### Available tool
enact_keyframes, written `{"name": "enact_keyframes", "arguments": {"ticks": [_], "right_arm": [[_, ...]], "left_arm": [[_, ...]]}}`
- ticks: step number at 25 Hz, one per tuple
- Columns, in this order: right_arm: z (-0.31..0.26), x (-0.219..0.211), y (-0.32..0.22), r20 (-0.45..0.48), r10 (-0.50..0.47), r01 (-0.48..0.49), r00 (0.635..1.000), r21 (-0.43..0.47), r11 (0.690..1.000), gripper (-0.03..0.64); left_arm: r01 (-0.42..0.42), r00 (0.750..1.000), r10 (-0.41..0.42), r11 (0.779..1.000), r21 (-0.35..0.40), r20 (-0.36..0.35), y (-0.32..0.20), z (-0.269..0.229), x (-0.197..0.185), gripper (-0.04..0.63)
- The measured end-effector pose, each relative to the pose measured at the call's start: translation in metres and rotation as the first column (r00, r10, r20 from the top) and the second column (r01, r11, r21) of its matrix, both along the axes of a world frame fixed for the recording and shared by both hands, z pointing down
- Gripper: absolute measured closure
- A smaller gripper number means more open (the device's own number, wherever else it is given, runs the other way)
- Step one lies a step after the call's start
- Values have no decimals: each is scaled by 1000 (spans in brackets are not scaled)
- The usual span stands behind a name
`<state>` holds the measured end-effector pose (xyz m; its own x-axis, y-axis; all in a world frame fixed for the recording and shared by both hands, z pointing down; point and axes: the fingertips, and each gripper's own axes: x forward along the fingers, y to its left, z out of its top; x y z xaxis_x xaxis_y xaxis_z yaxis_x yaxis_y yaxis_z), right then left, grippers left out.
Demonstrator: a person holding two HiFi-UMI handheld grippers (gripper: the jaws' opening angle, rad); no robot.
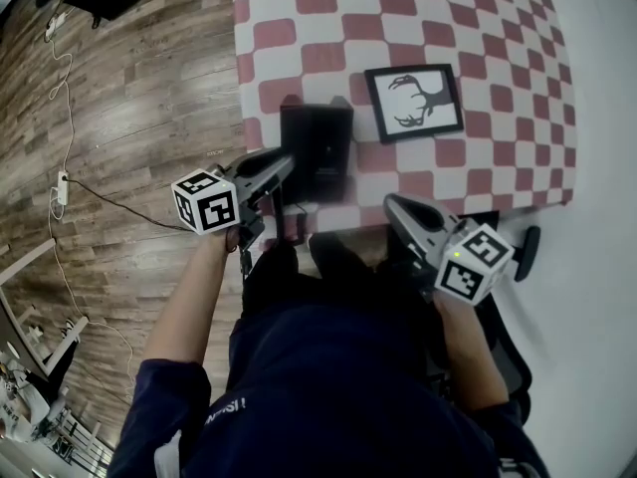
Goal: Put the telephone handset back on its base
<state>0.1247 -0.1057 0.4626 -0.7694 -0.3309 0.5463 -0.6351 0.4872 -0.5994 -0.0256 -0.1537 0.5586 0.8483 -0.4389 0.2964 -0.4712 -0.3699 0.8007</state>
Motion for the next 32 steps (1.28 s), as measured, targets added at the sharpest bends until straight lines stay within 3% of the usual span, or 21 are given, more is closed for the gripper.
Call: {"name": "enact_keyframes", "arguments": {"ticks": [8,26,32], "right_arm": [[1,-9,4,11,-11,11,1000,-3,1000,603],[-1,-15,10,-3,-12,12,1000,-5,1000,603],[-3,-18,13,-10,-8,8,1000,1,1000,603]], "left_arm": [[12,1000,-13,1000,22,27,-1,-4,-5,495],[16,994,-17,1000,-5,-112,-5,-5,-5,508],[7,997,-7,1000,-4,-79,-7,2,-5,500]]}}
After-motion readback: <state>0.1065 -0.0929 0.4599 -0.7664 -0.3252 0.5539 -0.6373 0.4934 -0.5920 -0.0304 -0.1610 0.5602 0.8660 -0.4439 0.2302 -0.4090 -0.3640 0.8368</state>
